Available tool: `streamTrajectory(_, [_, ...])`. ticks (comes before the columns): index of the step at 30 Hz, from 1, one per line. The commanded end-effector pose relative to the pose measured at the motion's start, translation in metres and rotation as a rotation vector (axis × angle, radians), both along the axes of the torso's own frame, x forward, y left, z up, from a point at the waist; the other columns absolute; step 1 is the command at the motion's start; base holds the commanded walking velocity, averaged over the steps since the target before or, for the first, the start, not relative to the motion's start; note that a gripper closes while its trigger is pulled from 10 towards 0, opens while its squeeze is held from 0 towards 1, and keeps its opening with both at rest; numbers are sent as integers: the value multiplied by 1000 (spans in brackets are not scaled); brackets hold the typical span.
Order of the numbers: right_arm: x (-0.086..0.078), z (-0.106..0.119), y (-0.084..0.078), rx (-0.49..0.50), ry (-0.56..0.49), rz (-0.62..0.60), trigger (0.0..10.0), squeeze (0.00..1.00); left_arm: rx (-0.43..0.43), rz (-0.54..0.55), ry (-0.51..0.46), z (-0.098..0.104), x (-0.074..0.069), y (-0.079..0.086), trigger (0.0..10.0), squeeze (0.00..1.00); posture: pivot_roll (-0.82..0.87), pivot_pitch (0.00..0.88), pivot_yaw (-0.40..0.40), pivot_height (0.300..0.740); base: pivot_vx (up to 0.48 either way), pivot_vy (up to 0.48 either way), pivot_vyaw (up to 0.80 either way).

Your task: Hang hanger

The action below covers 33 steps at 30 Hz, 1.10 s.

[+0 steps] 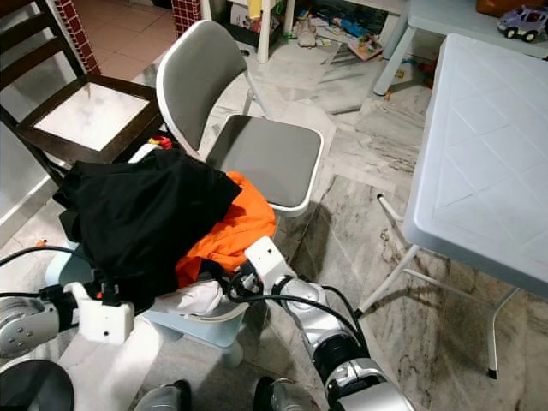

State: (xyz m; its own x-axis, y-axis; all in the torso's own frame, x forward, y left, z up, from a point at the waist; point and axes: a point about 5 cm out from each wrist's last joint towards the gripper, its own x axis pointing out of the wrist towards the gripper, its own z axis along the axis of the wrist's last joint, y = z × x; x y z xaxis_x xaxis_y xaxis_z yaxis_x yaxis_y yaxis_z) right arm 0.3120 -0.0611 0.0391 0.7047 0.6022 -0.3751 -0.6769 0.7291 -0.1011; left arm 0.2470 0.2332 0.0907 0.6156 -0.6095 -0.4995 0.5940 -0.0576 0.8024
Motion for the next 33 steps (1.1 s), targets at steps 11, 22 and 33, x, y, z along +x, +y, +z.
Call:
streamTrajectory(11, [-3, -6, -1, -20, 31, 9, 10000, 0, -26, 98, -19, 3, 1, 16, 0, 0, 162, 201, -104, 740, 0, 0, 0])
streamTrajectory(22, [-4, -8, -5, -22, 33, -5, 10000, 0, -282, 241, -153, 18, 18, 5, 0, 0, 144, 189, -100, 740, 0, 0, 0])
streamTrajectory(33, [-1, -6, -7, -25, 28, -9, 10000, 0, -463, 325, -168, 30, 29, -6, 0, 0, 146, 184, -107, 740, 0, 0, 0])
